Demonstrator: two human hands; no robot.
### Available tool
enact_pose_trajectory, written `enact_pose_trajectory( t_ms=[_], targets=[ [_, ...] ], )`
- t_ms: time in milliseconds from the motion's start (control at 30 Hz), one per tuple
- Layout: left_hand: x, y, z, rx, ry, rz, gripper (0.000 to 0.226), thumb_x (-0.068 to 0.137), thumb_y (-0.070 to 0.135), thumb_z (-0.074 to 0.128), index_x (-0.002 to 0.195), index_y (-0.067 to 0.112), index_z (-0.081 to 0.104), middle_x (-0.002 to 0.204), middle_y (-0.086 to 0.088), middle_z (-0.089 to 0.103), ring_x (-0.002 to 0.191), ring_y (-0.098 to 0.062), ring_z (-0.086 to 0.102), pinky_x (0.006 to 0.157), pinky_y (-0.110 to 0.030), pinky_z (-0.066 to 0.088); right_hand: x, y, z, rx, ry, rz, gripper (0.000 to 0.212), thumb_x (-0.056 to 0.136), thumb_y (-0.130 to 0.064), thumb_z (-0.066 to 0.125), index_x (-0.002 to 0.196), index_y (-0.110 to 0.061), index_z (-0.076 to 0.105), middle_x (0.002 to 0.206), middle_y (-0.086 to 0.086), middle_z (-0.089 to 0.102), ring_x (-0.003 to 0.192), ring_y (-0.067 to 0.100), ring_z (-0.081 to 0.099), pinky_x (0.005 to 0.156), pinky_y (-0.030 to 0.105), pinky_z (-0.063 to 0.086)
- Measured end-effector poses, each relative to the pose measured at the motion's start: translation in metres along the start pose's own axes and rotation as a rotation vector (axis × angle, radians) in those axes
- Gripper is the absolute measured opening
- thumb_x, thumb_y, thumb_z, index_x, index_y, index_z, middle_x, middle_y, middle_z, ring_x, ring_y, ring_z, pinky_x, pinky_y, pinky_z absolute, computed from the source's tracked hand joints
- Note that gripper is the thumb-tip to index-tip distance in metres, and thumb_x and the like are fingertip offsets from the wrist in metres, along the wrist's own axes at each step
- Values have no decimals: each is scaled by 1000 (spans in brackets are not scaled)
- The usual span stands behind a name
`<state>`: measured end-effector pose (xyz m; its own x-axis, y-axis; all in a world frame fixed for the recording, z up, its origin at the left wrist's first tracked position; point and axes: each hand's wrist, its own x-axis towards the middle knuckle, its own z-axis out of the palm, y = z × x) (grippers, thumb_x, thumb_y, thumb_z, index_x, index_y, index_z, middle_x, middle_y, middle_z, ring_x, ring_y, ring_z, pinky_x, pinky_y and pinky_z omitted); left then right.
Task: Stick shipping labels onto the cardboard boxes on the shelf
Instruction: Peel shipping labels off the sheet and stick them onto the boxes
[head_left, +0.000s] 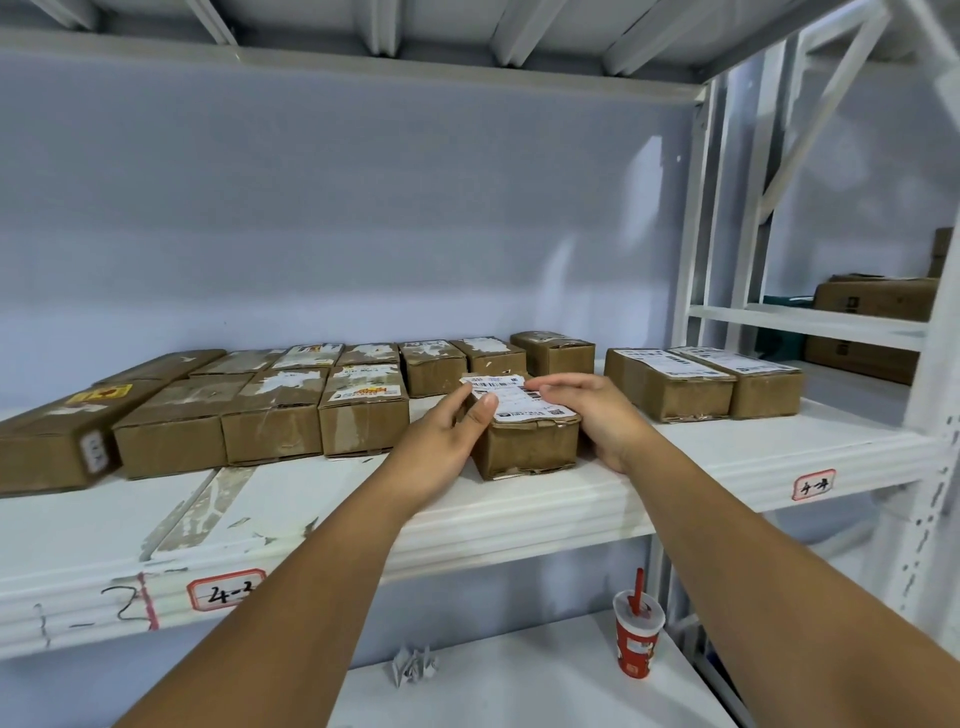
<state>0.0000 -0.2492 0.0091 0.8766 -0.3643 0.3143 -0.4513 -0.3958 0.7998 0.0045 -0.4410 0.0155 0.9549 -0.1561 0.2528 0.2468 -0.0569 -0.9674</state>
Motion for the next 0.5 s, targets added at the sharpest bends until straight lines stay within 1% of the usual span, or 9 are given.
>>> enact_pose_trajectory(
  t_ms=[33, 100, 167, 200, 233, 300, 367, 433, 500],
  targets=[
    [-1, 0, 0, 7, -12, 7, 88, 70, 72, 34, 147, 30, 27, 153, 7, 29, 138, -11, 30, 105, -23, 23, 0, 0, 0, 9, 19, -3, 17, 88, -6, 61, 98, -9, 73, 104, 9, 71, 99, 22, 65, 94, 35, 50],
    [-4, 3, 1, 56, -22, 39, 95, 66, 73, 38, 149, 30, 21, 157, 10, 15, 142, -10, 19, 112, -27, 18, -2, -1, 0, 18, 19, -11, 18, 88, -5, 61, 102, -6, 71, 101, 8, 71, 91, 19, 66, 87, 31, 52],
    [-5, 5, 2, 114, -11, 73, 100, 64, 73, 38, 150, 29, 14, 157, 16, -1, 144, -7, 6, 115, -31, 12, -4, -3, 1, 2, -24, -27, 16, 87, -4, 61, 97, -8, 72, 95, 6, 72, 86, 16, 67, 84, 29, 52],
    [-6, 6, 1, 120, -5, 79, 101, 64, 74, 37, 151, 28, 12, 157, 17, -4, 144, -7, 4, 116, -33, 11, -5, -3, 1, -5, -44, -33, 16, 87, -3, 61, 95, -9, 73, 92, 5, 72, 85, 15, 67, 84, 28, 51],
    [-6, 7, 1, 108, -3, 71, 101, 65, 74, 34, 151, 28, 10, 157, 16, -4, 144, -8, 3, 117, -34, 10, -5, -4, 1, -3, -56, -34, 16, 86, -1, 61, 94, -9, 73, 90, 4, 72, 83, 13, 67, 83, 27, 52],
    [-7, 8, 0, 53, -6, 20, 96, 68, 74, 28, 151, 29, 11, 158, 13, -1, 145, -8, 2, 115, -33, 6, -6, -4, 2, 19, -65, -30, 17, 86, 2, 60, 95, -6, 72, 88, 4, 72, 79, 11, 67, 75, 21, 53],
    [-5, 8, 0, 34, -11, -20, 87, 75, 71, 27, 150, 29, 14, 158, 11, 4, 145, -8, 3, 115, -32, 6, -6, -4, 2, 28, -68, -32, 18, 86, 2, 59, 97, -3, 71, 87, 3, 72, 77, 9, 68, 71, 18, 53],
    [-4, 6, 0, 53, -15, -29, 78, 84, 66, 31, 150, 29, 15, 158, 9, 9, 145, -10, 7, 116, -32, 7, -6, -3, 1, 21, -68, -40, 17, 86, 2, 59, 93, -6, 72, 87, 2, 72, 78, 9, 67, 75, 19, 52],
    [-3, 4, 0, 47, -29, -51, 76, 85, 66, 34, 150, 32, 13, 157, 7, 13, 145, -12, 10, 115, -33, 10, -5, -2, 1, 9, -70, -50, 17, 85, 1, 60, 89, -10, 73, 87, 2, 73, 81, 11, 67, 80, 23, 51]
  ],
)
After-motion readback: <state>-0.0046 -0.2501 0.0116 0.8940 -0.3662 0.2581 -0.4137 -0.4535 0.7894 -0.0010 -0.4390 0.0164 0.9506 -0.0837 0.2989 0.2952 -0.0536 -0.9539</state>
